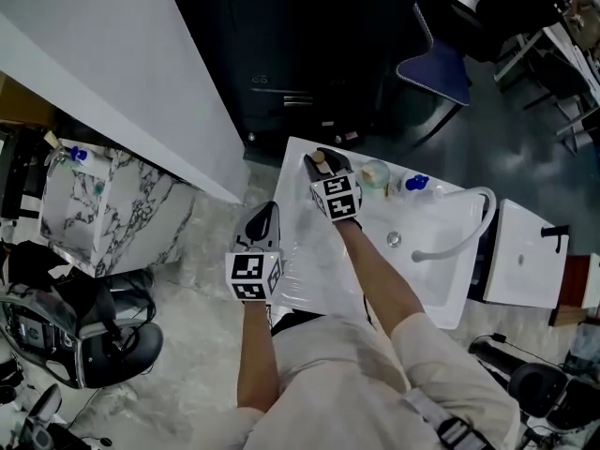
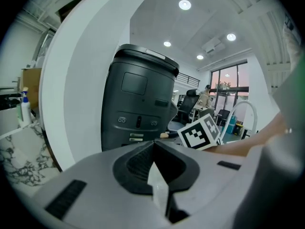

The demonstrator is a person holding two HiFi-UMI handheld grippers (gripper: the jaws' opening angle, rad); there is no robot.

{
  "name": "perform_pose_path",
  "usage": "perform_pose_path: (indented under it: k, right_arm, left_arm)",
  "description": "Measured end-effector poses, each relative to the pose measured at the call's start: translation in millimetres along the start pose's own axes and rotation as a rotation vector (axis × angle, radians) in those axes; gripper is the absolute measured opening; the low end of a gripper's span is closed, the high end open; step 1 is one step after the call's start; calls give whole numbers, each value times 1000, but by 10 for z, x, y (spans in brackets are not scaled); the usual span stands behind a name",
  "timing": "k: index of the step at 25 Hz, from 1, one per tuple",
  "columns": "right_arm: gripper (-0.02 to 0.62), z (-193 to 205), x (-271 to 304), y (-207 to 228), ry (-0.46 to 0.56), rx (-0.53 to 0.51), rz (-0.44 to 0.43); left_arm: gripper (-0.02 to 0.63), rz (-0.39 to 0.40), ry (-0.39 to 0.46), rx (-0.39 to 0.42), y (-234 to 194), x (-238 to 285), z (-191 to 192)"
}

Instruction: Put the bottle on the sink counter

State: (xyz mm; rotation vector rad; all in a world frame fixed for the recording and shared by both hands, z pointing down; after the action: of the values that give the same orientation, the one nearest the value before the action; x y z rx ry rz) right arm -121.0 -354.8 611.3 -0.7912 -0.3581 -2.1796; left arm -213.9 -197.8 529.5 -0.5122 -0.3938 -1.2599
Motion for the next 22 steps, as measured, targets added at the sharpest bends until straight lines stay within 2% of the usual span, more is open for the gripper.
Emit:
perform_pose_path:
  k: [5,13,22]
  right_arm:
    - [126,47,61,74,-6,13,16]
    - [126,90,144,114,-21,12,3]
    - [126,89,212,71,-13,5,-7]
  left_arm:
    - [6,-1,-14,3,-43,-7,31]
    - [6,-2,-16,3,-71,16,-29]
    - [6,17,-38,11,-49,65,70]
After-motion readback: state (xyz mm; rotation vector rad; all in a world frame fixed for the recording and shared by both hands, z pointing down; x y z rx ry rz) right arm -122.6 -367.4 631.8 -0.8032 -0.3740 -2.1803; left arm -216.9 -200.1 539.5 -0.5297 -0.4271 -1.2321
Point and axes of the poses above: the fingertips, and each gripper's own axes: x forward along the fingers, y to its right, z out of its underside, the point moved 3 cm from there along -x, backward along the fingers, and after that the axes turned 13 degrees about -y, right-handed, at the moved point
